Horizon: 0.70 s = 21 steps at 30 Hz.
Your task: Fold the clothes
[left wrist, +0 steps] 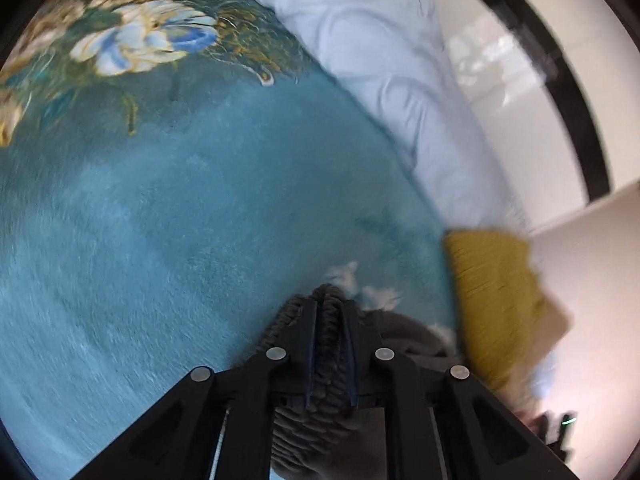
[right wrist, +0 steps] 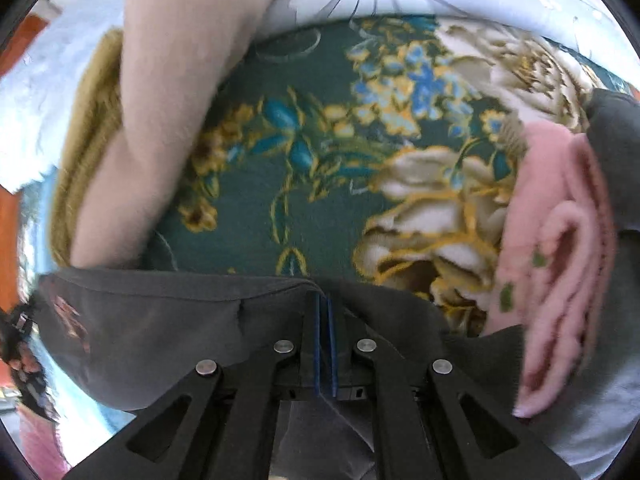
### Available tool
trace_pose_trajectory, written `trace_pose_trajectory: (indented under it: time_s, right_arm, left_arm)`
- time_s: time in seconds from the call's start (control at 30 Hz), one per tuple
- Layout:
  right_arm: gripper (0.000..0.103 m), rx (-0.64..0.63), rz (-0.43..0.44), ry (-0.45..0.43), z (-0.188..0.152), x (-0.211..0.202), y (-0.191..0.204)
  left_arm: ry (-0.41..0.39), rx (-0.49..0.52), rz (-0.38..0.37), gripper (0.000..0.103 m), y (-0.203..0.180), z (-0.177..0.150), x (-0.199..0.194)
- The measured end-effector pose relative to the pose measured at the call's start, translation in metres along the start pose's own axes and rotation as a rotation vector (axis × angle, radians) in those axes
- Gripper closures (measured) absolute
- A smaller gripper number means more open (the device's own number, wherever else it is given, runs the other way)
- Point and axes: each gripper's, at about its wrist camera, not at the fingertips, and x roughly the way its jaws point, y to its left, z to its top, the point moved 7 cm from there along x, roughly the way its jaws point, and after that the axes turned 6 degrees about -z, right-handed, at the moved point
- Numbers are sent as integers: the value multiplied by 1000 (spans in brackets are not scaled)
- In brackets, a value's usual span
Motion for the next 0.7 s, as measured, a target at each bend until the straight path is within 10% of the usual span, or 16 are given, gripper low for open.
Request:
trace_pose_trajectory:
  time_s: [0.2,0.43,0.7]
  right_arm:
    - [99,22,19,-21,-2,-4,-4]
    - [66,37,69,-162,-8,-45,2]
    - [64,-28,115,-202,-20,-78,33]
  left_arm:
    - [-166,-132,-67,41,30,-10,-66]
    - [-50,-306,-210,25,64,-73,-39]
    - [-107,-288,-235,15,45,-70,-12]
